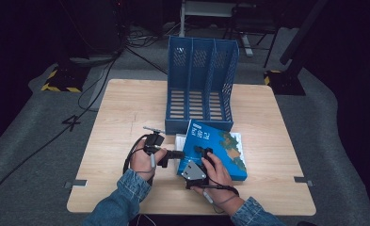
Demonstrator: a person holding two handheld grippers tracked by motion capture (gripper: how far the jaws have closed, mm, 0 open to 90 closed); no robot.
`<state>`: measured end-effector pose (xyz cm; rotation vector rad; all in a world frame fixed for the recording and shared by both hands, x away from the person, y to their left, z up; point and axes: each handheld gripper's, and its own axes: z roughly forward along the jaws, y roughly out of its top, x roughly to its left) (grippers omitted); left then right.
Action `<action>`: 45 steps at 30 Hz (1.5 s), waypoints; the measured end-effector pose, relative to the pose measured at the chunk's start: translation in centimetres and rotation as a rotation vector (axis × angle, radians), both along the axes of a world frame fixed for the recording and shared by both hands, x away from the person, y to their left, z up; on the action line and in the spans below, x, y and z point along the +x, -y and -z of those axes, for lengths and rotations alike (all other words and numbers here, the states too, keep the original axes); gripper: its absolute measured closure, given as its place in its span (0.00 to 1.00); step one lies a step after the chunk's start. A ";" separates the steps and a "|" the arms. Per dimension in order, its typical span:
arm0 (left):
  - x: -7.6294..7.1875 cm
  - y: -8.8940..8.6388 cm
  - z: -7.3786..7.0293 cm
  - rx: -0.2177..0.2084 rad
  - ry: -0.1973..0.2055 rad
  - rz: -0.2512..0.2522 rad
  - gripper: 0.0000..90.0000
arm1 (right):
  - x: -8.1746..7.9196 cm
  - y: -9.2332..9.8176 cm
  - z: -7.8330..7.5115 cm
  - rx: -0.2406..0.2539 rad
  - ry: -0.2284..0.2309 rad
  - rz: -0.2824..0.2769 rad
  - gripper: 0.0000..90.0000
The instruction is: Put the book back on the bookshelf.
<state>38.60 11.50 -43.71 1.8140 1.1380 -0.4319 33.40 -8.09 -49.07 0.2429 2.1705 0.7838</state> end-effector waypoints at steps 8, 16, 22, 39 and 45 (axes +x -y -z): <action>0.5 0.4 -1.4 -0.046 0.025 -0.002 0.94 | 0.6 0.6 -1.7 0.015 0.011 0.021 0.00; 0.9 0.7 -1.3 -0.052 0.029 0.017 0.94 | 0.9 0.4 -0.8 -0.154 0.094 0.060 0.00; 0.7 0.7 -1.4 -0.047 0.043 0.006 0.94 | 1.1 0.4 -1.7 -0.118 0.049 0.075 0.00; 0.3 0.6 -0.1 0.005 0.038 -0.027 0.94 | 2.1 0.7 -0.7 -0.050 -0.114 0.061 0.00; 0.2 0.6 0.0 0.003 0.040 -0.032 0.94 | 2.2 0.2 -0.8 -0.071 -0.123 0.083 0.00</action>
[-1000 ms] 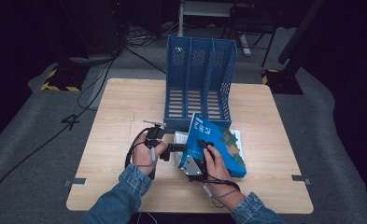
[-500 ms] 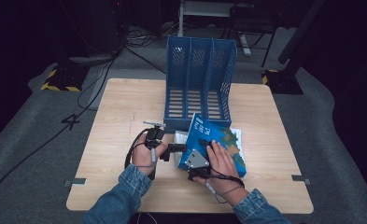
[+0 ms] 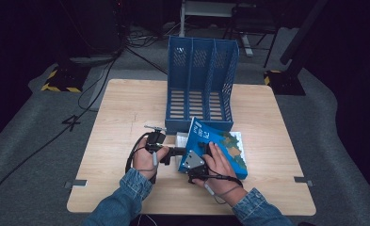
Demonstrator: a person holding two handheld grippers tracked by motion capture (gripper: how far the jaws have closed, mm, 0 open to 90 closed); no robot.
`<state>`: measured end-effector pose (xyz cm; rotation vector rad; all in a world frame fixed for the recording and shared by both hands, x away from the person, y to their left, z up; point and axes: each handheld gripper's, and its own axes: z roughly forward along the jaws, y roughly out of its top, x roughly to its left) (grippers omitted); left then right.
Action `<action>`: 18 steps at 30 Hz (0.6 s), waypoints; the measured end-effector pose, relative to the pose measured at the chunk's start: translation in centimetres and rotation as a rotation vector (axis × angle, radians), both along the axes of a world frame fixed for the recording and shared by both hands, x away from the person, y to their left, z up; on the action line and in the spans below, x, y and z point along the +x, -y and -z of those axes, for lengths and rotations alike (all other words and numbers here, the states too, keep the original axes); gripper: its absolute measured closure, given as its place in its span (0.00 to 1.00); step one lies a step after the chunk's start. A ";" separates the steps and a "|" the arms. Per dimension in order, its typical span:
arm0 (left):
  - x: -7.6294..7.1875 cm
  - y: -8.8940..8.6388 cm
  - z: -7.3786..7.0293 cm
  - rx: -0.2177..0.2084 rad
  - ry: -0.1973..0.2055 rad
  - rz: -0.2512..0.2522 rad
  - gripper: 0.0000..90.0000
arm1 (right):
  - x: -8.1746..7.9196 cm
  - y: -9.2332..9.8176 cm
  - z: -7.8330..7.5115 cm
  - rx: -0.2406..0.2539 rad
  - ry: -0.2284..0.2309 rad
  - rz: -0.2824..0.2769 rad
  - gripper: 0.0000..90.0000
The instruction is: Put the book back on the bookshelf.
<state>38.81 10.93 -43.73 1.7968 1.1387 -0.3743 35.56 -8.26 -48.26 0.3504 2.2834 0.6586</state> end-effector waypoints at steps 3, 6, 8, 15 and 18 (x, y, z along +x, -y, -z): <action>0.0 0.0 0.1 0.003 -0.002 0.002 0.94 | 0.0 0.2 0.1 0.013 -0.011 -0.009 0.01; 0.1 0.0 0.2 0.018 0.009 -0.002 0.94 | -0.3 0.2 0.0 0.010 -0.005 -0.022 0.11; 0.2 0.0 0.3 0.020 0.006 -0.009 0.93 | -0.9 0.1 -0.1 -0.027 0.017 -0.043 0.21; 0.7 -0.6 0.8 0.017 0.004 -0.016 0.84 | -2.2 -0.8 -0.7 -0.161 0.081 -0.074 0.47; 0.7 -1.2 0.6 0.004 0.045 -0.048 0.73 | -2.4 -0.8 -1.4 -0.176 0.094 -0.086 0.64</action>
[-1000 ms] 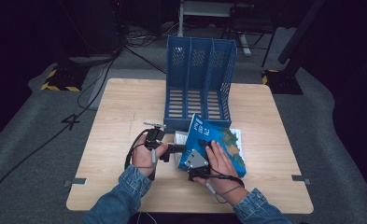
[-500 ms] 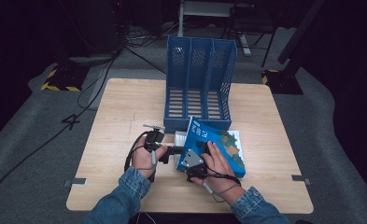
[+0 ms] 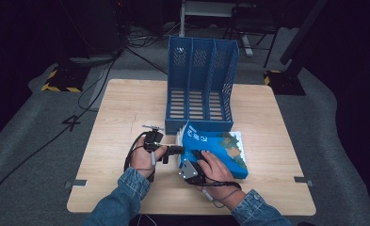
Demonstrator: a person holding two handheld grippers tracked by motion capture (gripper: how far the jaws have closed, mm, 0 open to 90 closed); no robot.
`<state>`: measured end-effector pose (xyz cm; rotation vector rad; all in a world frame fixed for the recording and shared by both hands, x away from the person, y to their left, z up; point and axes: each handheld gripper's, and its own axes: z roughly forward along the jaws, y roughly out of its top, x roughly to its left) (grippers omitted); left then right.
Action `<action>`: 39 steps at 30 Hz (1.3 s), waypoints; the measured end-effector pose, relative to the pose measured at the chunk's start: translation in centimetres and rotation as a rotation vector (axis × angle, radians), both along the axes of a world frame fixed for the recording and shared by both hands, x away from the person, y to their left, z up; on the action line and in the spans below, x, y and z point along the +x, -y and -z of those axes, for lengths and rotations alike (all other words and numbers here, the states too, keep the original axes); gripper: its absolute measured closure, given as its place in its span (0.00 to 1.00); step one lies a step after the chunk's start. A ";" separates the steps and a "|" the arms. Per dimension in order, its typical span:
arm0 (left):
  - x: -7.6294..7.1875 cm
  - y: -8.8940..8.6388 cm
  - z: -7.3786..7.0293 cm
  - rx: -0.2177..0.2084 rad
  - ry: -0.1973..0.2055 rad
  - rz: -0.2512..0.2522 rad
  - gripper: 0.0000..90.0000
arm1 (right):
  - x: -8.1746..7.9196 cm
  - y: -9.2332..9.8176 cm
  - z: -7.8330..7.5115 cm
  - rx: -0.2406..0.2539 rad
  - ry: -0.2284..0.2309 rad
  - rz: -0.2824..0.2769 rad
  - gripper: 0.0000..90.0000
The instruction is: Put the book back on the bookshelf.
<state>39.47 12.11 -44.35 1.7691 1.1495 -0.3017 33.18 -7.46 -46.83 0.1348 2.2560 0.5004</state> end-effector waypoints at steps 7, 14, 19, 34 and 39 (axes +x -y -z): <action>-0.4 -2.1 -0.2 -0.019 0.111 -0.061 0.55 | 0.5 0.6 -1.4 0.064 -0.070 0.000 0.67; -0.4 -4.4 0.8 0.168 0.274 -0.135 0.49 | 1.5 2.3 -3.6 0.207 -0.150 0.024 0.67; -0.5 -6.0 1.6 0.307 0.324 -0.177 0.46 | 1.9 3.9 -5.2 0.330 -0.188 0.043 0.67; -0.4 -9.2 4.6 0.570 0.314 -0.235 0.37 | 3.2 7.1 -10.4 0.522 -0.284 0.099 0.68; -0.1 -10.0 5.9 0.583 0.310 -0.238 0.35 | 3.7 8.2 -11.8 0.587 -0.293 0.127 0.68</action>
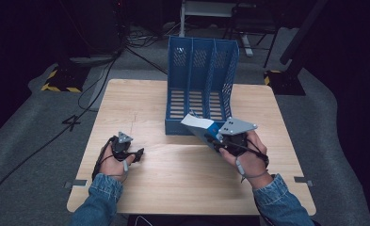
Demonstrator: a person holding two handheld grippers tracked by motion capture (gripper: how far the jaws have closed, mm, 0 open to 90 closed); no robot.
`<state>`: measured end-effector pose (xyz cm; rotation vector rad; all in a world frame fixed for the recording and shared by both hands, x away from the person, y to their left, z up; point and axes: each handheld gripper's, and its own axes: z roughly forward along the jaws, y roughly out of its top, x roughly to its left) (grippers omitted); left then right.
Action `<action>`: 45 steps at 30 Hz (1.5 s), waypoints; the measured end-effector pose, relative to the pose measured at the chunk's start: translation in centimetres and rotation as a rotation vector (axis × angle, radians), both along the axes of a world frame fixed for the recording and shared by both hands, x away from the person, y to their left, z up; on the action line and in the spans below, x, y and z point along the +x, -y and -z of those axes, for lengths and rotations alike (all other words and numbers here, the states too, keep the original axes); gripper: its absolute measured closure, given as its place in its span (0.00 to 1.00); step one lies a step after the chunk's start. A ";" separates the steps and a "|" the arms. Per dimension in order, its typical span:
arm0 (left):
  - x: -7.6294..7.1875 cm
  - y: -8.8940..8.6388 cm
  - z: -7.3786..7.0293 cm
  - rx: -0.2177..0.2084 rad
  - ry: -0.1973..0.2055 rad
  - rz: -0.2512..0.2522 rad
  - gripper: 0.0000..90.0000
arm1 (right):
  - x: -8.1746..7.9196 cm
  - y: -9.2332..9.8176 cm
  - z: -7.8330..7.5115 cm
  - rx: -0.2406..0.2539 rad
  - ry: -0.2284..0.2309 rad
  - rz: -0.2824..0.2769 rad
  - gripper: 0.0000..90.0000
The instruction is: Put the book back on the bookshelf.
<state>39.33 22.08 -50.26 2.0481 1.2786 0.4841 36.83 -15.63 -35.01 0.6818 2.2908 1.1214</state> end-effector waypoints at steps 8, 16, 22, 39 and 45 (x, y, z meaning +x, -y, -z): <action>0.7 -0.3 0.2 0.017 -0.014 -0.035 0.16 | 0.7 1.5 -1.9 0.076 -0.021 0.047 0.68; 1.1 0.0 0.3 0.035 -0.044 -0.011 0.00 | 1.2 2.6 -3.8 0.146 -0.051 0.055 0.68; 1.3 0.0 0.3 0.035 -0.042 -0.017 0.00 | 1.6 3.1 -4.6 0.205 -0.095 0.039 0.68; 1.4 0.0 0.4 0.034 -0.042 -0.017 0.00 | 2.0 4.0 -7.5 0.290 -0.070 0.046 0.68; 1.3 0.0 0.3 0.033 -0.043 -0.020 0.00 | 2.8 5.1 -8.7 0.348 -0.080 0.062 0.68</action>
